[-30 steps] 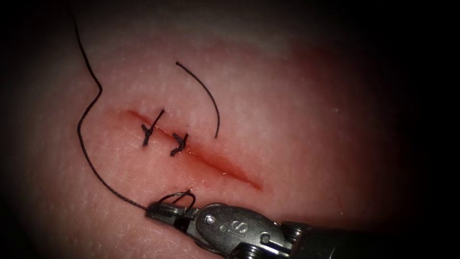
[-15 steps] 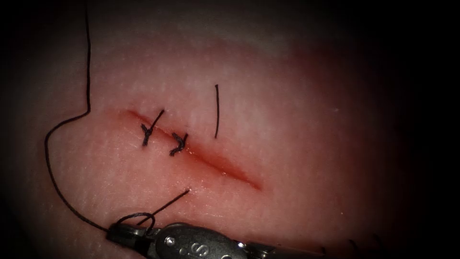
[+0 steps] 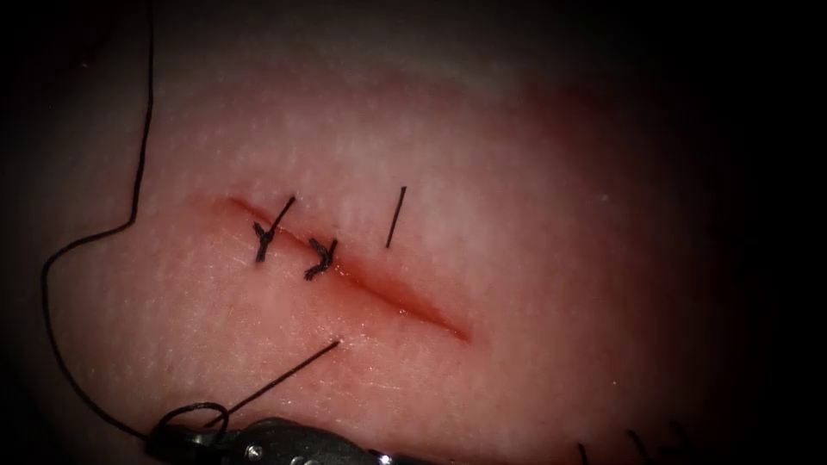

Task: Wound Closure
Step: Pull the string through the cut with the right gripper

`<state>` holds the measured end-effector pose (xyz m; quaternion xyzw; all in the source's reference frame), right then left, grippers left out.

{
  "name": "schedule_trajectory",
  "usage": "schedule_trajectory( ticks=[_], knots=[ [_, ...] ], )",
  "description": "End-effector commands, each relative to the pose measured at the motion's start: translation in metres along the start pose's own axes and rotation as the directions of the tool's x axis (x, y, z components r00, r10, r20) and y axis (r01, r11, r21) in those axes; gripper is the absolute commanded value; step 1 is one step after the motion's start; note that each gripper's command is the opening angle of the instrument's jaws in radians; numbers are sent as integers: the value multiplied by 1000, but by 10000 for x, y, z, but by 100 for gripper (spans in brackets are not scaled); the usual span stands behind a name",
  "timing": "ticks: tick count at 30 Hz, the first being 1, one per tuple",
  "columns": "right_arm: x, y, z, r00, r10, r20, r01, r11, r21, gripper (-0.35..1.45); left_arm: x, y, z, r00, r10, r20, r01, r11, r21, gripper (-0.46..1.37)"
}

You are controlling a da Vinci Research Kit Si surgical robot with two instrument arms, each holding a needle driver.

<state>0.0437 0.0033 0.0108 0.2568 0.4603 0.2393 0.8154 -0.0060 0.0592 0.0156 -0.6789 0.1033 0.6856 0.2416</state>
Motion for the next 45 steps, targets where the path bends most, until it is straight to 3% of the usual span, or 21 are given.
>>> schedule_trajectory(
  ticks=[1, 14, 15, 16, 17, 18, 19, 20, 23, 28, 32, 45],
  knots=[
    [-1, 0, 0, 1000, -2, -1, 2, 1000, 1, -35, 0, 0, 1, 1000, -1, -1, 1, 1000, -10, -35],
    [-1, -6, 5, 1000, -21, -3, 21, 999, 39, -35, -1, 1, 2, 1000, -2, 3, 2, 1000, -18, -35],
    [-1, -5, 5, 1000, -21, -3, 21, 999, 39, -24, -1, 1, 2, 1000, -2, 3, 2, 1000, -18, -35],
    [-1, -3, 4, 1000, -21, -3, 21, 999, 42, 8, -1, 1, 2, 1000, -2, 2, 2, 1000, -19, -35],
    [-1, -3, 4, 1000, -21, -3, 22, 999, 42, 15, -1, 0, 2, 1000, -2, 2, 3, 1000, -19, -35],
    [-3, -1, 3, 1000, -22, -3, 22, 999, 34, 48, -1, 0, 2, 1000, -3, 4, 3, 1000, -21, -35],
    [-3, 0, 2, 1000, -22, -2, 22, 999, 26, 62, -1, 0, 2, 1000, -3, 4, 3, 1000, -22, -35],
    [-5, 2, -1, 999, -33, 1, 33, 999, -12, 95, -1, -1, 1, 1000, -3, 5, 3, 1000, -25, -35],
    [-6, 6, -6, 999, -50, 7, 51, 997, -58, 118, -1, -3, -2, 1000, -4, 4, 4, 1000, -29, -35],
    [0, 13, -24, 998, -65, 13, 65, 994, -90, 120, 0, -10, -13, 1000, -12, 4, 12, 999, -38, -35],
    [2, 19, -44, 997, -74, -19, 72, 990, -124, 118, 2, -18, -28, 1000, -8, 17, 9, 999, -41, -35],
    [-11, 38, -105, 996, -82, -21, 76, 977, -200, 115, 21, -53, -83, 1000, 6, 15, -5, 1000, -20, -35]
  ],
)
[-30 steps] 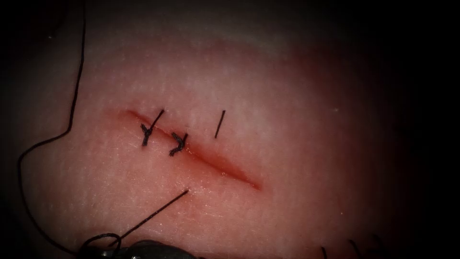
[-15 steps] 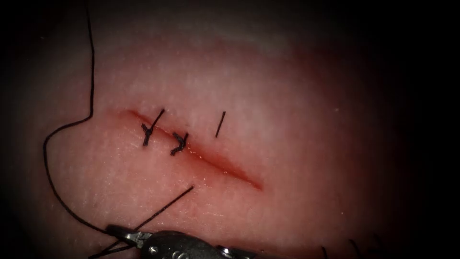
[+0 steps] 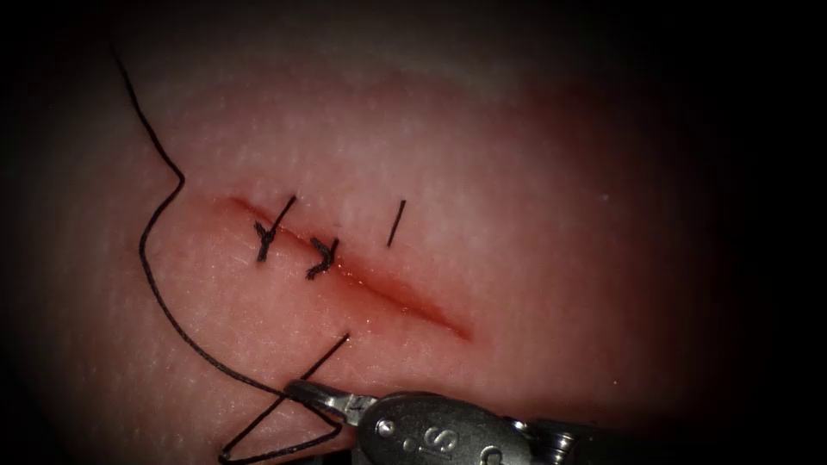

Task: Wound Closure
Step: Pull the string through the cut with the right gripper

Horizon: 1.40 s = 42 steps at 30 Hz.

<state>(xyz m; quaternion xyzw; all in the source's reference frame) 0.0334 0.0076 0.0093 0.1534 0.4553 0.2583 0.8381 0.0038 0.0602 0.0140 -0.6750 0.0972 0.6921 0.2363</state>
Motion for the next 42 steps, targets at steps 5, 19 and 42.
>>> schedule_trajectory(
  ticks=[5, 19, 42],
  knots=[
    [-7, 15, -19, 999, -33, 14, 34, 999, -32, 114, 5, -8, -17, 1000, 1, 0, -1, 1000, 4, -35],
    [-33, 60, -62, 999, -15, 50, 22, 990, -139, 122, 20, -20, -56, 1000, 7, 2, -7, 1000, -7, -35],
    [-66, 101, -82, 940, 339, -28, -327, 881, -343, 121, 60, -31, -120, 999, 10, -48, -10, 1000, -13, -35]
  ],
)
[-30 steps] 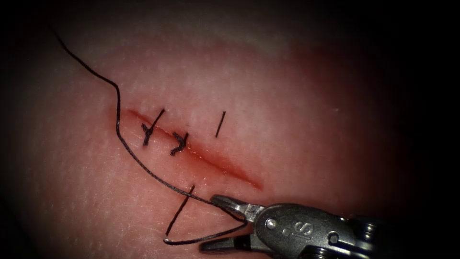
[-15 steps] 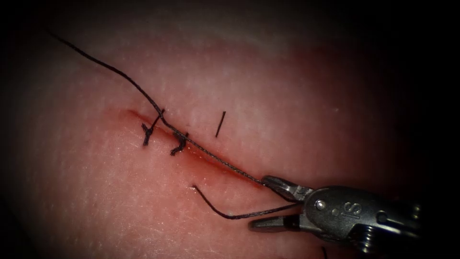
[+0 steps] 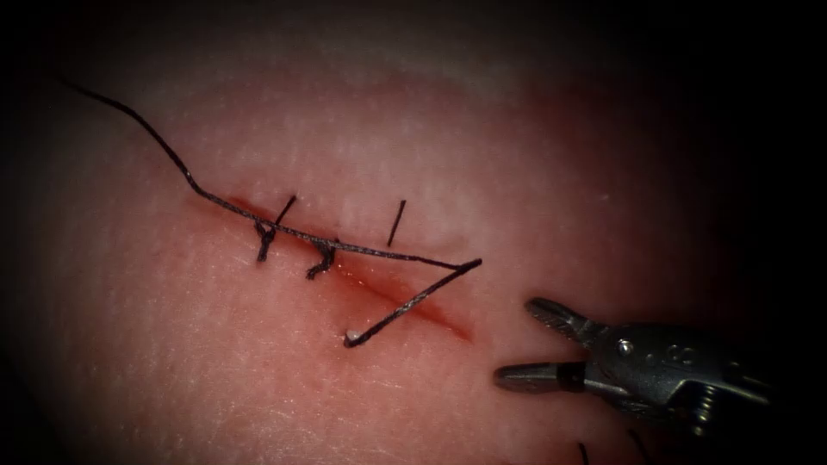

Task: Wound Closure
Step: Pull the string through the cut with the right gripper

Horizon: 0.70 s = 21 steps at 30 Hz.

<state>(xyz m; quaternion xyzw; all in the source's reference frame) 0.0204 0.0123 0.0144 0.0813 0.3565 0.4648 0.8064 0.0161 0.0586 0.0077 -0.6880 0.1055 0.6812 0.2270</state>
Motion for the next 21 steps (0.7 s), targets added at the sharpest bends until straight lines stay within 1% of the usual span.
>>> schedule_trajectory(
  ticks=[1, 2, 4, 6, 7, 9, 10, 12, 16, 19, 21],
  knots=[
    [0, -3, 4, 999, 38, -1, -38, 999, -5, 115, -1, 6, 6, 1000, -15, -19, 14, 999, -29, -35],
    [1, -3, 7, 999, 47, -2, -47, 999, -11, 112, -1, 9, 8, 1000, -19, -19, 18, 999, -36, -35],
    [2, -2, 13, 996, 91, -5, -91, 996, -17, 110, 0, 25, 17, 999, -42, -18, 40, 996, -77, -35],
    [2, 0, 19, 993, 116, -7, -116, 993, -20, 106, 1, 42, 27, 996, -91, -11, 90, 989, -117, -35],
    [2, 1, 19, 993, 122, -8, -122, 992, -20, 105, 2, 44, 29, 995, -94, -11, 92, 988, -121, -35],
    [2, 3, 24, 990, 140, -9, -141, 990, -24, 106, 4, 57, 36, 992, -129, -11, 126, 981, -149, -35],
    [3, 7, 30, 987, 160, -11, -160, 987, -28, 107, 9, 73, 44, 988, -156, -15, 150, 971, -188, -35],
    [4, 10, 34, 986, 167, -15, -167, 985, -31, 107, 12, 83, 50, 984, -179, -19, 171, 962, -213, -35],
    [7, 16, 44, 979, 200, -27, -201, 979, -36, 102, 17, 103, 62, 973, -230, -32, 215, 945, -245, -35],
    [9, 20, 54, 971, 233, -45, -235, 971, -39, 106, 17, 124, 80, 967, -250, -44, 231, 938, -260, -35],
    [10, 20, 59, 967, 247, -59, -249, 968, -39, 110, 17, 137, 92, 969, -241, -46, 221, 937, -270, -35]
  ],
)
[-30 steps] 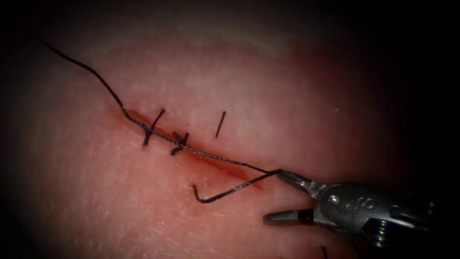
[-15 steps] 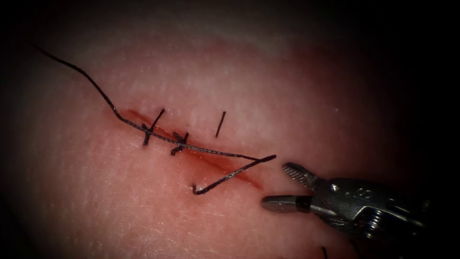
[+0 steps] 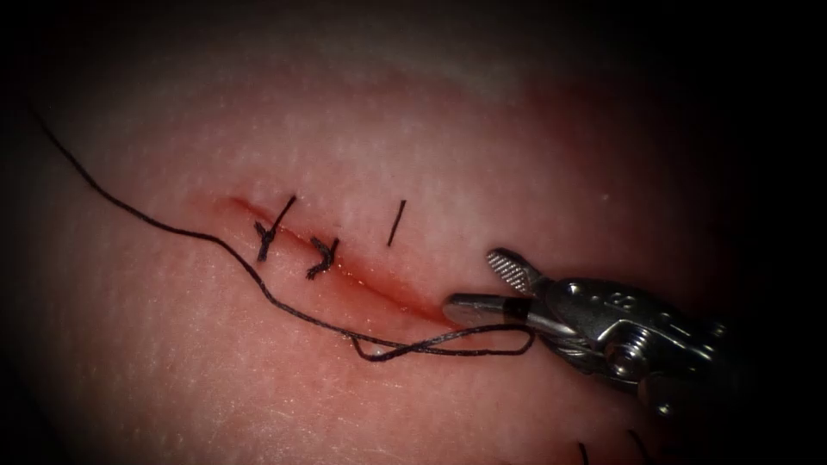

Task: Wound Closure
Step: Pull the string through the cut with the right gripper

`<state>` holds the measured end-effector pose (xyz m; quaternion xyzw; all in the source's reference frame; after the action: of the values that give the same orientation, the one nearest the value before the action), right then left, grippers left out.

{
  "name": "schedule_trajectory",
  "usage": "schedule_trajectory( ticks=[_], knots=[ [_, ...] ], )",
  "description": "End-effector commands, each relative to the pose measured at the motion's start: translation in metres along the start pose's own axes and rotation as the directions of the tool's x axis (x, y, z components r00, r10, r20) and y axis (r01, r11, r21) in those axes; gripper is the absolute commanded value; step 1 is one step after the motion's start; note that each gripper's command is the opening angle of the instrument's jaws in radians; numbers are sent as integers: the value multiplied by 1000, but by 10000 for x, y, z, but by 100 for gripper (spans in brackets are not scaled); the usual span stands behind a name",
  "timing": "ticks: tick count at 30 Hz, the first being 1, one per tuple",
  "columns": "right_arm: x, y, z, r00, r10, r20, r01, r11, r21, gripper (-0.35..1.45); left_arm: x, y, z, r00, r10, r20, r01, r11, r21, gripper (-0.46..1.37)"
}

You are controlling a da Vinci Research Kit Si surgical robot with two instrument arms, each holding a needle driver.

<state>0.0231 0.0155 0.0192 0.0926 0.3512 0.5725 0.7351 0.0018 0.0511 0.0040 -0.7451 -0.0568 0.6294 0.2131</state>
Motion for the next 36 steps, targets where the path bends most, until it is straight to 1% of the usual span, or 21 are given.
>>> schedule_trajectory(
  ticks=[1, 2, 4, 5, 6, 7, 10, 14, 17, 20, 24, 25, 27, 29, 30, 31, 32, 33, 34, 36],
  knots=[
    [0, -1, 3, 1000, 15, -13, -15, 1000, 6, 113, -3, 8, 11, 1000, 9, 0, -9, 1000, -21, -35],
    [1, -1, 5, 1000, 18, -22, -18, 1000, 5, 114, -6, 15, 23, 1000, 19, -1, -19, 999, -30, -35],
    [3, -3, 9, 999, 33, -34, -33, 999, 5, 115, -11, 24, 36, 1000, 19, -6, -20, 999, -38, -35],
    [4, -4, 13, 998, 41, -40, -41, 999, 3, 116, -15, 32, 48, 1000, 25, -9, -25, 999, -46, -35],
    [5, -5, 14, 998, 42, -41, -42, 999, 1, 116, -17, 34, 53, 1000, 27, -10, -27, 998, -47, -35],
    [5, -6, 18, 998, 44, -42, -44, 999, -3, 114, -22, 40, 63, 999, 32, -13, -32, 998, -47, -35],
    [6, -4, 25, 998, 46, -53, -47, 999, -5, 113, -29, 47, 77, 999, 43, -17, -44, 998, -34, -35],
    [9, -1, 42, 996, 57, -70, -59, 998, -15, 125, -41, 58, 95, 997, 69, -23, -69, 998, 4, -35],
    [12, -1, 53, 995, 62, -79, -64, 998, -25, 129, -51, 62, 103, 997, 73, -17, -73, 997, 9, -35],
    [15, -2, 66, 994, 66, -82, -67, 998, -12, 122, -65, 65, 107, 996, 90, -14, -90, 996, 9, -35],
    [15, -1, 77, 994, 72, -84, -73, 997, -10, 119, -72, 64, 107, 996, 89, -11, -89, 996, 15, -35],
    [14, -1, 83, 993, 79, -85, -79, 997, -4, 118, -73, 63, 108, 996, 89, -9, -89, 996, 17, -35],
    [13, -1, 87, 993, 85, -85, -85, 996, 0, 117, -73, 61, 108, 996, 88, -7, -88, 996, 20, -35],
    [12, -2, 93, 992, 97, -84, -96, 995, 12, 104, -73, 59, 110, 996, 87, -2, -87, 996, 22, -35],
    [11, -3, 95, 991, 102, -82, -101, 995, 21, 90, -73, 59, 111, 996, 87, -4, -86, 996, 24, -35],
    [10, -3, 96, 992, 102, -80, -100, 995, 29, 71, -73, 59, 111, 996, 86, -4, -86, 996, 24, -35],
    [9, -4, 98, 992, 101, -78, -99, 994, 38, 30, -73, 59, 112, 996, 86, -4, -86, 996, 25, -35],
    [9, -5, 98, 992, 101, -77, -98, 994, 43, -19, -72, 59, 112, 996, 86, -4, -86, 996, 25, -35],
    [9, -5, 98, 991, 106, -76, -103, 994, 45, -35, -72, 58, 112, 997, 80, -4, -80, 996, 25, -35],
    [10, -5, 98, 991, 112, -75, -109, 993, 46, -35, -72, 58, 112, 997, 79, -4, -79, 997, 25, -35]
  ],
)
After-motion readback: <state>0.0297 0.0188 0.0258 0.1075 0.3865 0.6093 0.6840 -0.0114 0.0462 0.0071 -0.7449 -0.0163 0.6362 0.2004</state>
